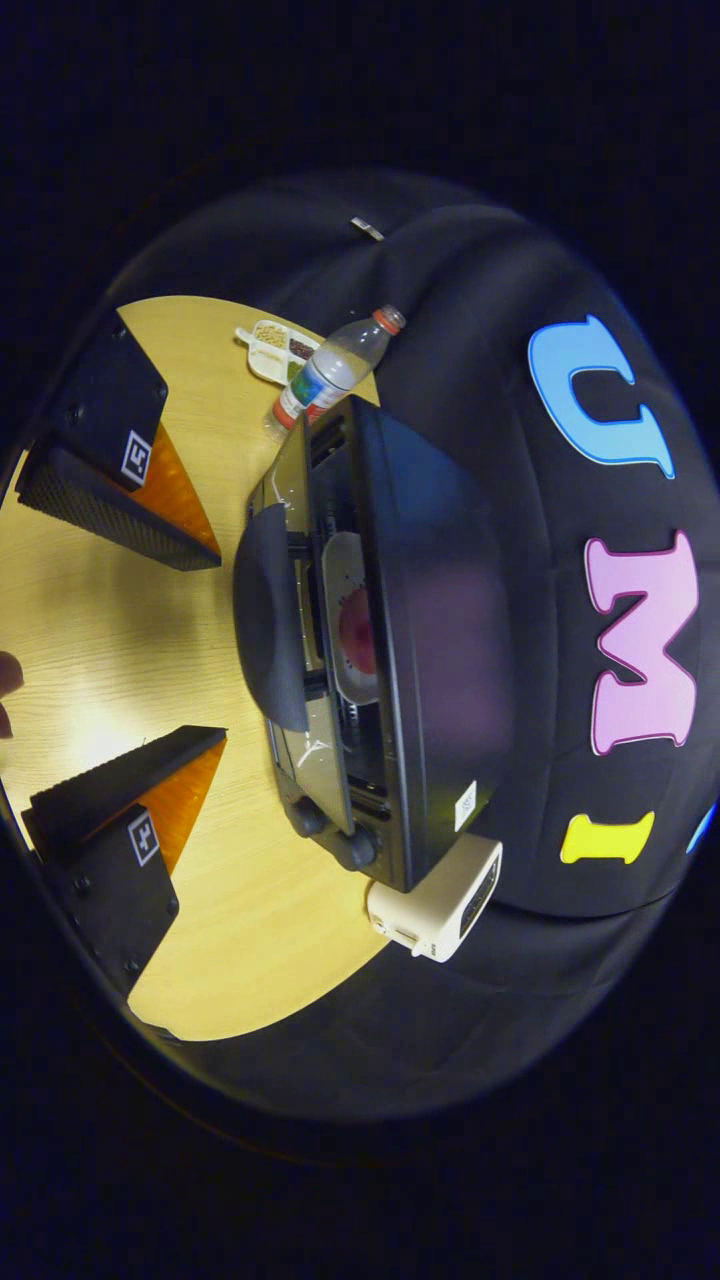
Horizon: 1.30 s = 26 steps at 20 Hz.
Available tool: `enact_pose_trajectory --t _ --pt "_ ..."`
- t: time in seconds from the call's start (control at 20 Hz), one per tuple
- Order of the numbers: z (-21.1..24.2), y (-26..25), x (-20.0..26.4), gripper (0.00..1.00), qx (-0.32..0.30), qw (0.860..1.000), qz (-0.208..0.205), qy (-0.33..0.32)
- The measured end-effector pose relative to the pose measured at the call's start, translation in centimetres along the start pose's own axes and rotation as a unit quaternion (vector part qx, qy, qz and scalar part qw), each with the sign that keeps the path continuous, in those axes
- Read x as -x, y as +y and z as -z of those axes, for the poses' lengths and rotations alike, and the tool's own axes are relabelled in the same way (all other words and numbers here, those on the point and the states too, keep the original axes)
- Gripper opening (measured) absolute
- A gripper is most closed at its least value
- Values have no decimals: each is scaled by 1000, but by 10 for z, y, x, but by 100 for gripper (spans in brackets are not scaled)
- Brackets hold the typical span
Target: Open the toaster oven, put the food inside, and close the toaster oven door.
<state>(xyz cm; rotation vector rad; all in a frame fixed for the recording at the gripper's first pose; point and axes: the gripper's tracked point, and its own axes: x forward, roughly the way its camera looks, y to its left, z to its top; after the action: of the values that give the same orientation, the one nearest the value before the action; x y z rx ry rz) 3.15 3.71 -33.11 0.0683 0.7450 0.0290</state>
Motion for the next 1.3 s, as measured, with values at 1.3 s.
enact_pose_trajectory --t 1.3 --pt "-189 -24 260 100 34 945 -17 -326"
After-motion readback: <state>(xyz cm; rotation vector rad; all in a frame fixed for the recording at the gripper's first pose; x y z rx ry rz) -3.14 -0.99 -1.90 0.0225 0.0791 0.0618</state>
